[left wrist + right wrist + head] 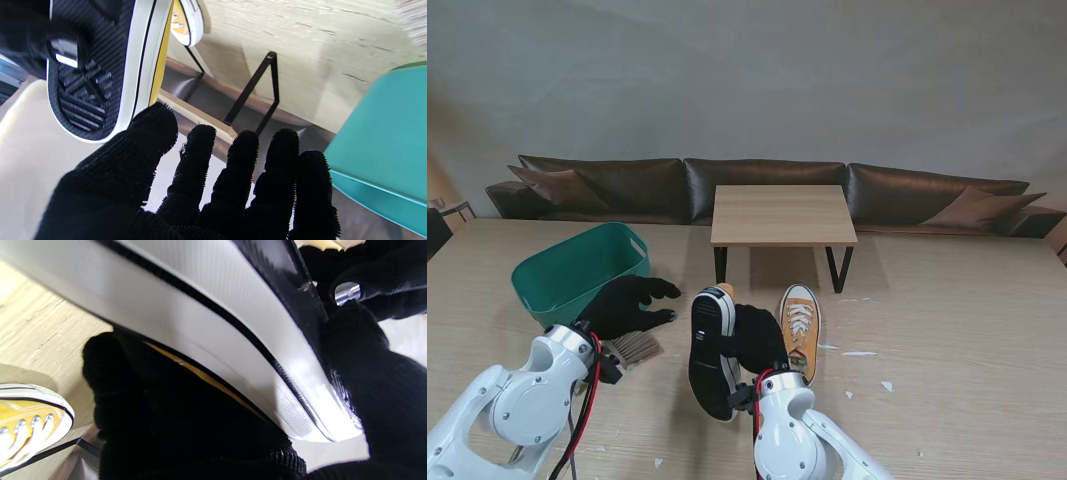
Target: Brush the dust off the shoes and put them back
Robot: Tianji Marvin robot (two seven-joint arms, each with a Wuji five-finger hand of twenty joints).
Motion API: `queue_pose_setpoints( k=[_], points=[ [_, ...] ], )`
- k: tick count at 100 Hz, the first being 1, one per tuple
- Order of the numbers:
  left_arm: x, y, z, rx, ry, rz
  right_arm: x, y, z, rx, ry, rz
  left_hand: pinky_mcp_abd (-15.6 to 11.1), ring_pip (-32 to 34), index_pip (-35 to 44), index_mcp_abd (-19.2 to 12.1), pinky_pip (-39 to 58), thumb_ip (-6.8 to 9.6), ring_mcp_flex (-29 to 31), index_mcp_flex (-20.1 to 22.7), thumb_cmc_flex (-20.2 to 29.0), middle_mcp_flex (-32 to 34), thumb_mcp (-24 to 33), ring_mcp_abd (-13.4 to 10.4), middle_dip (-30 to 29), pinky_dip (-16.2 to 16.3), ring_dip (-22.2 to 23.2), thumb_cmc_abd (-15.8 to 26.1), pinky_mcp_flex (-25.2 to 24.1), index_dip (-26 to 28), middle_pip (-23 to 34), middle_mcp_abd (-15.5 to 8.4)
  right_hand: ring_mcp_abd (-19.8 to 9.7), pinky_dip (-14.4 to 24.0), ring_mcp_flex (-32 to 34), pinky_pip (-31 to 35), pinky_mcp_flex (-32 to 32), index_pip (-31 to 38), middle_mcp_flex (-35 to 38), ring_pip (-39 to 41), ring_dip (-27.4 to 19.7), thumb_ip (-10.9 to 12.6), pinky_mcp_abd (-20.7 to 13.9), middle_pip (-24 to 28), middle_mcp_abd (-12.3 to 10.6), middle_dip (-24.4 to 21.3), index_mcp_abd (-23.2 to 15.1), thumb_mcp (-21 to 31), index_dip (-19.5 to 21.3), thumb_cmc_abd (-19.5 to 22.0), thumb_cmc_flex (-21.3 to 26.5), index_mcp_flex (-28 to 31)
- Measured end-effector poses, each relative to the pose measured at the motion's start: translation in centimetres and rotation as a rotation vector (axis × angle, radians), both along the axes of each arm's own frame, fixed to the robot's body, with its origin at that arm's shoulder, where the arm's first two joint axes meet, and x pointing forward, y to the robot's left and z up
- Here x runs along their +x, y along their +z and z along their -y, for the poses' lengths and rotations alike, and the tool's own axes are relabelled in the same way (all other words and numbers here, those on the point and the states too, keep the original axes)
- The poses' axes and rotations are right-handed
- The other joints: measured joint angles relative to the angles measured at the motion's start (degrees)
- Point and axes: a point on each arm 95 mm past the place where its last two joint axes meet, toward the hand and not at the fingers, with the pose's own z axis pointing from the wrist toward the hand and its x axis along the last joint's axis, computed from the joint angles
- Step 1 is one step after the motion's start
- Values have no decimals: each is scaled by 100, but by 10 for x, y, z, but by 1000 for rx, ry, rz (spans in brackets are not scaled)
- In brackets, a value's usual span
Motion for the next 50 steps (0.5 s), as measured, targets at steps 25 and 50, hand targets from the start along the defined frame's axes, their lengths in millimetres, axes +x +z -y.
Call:
queue_pose_setpoints(
  k=[25, 50],
  points=[
    [-13, -21, -5, -48, 80, -68, 15, 5, -13, 16, -51, -36, 47, -1, -34, 108, -147, 0, -79, 0, 14, 0, -118, 79, 49, 0, 0, 135, -140, 9, 21, 81, 6, 2, 0, -5, 0, 0, 1, 0, 0, 0, 0, 0, 4, 0, 5, 0, 0, 0, 5, 0],
    [-26, -36, -5, -14, 97, -111, 27, 2, -14, 1, -119, -94, 48, -1, -112, 109, -266, 0, -249, 0, 11, -8, -263, 82, 52, 59, -1, 105, -218, 10, 23, 110, 70, 70, 0, -18, 0, -8, 1, 0, 0, 0, 61, -5, 67, 4, 80, 0, 0, 0, 67, 0]
  ],
)
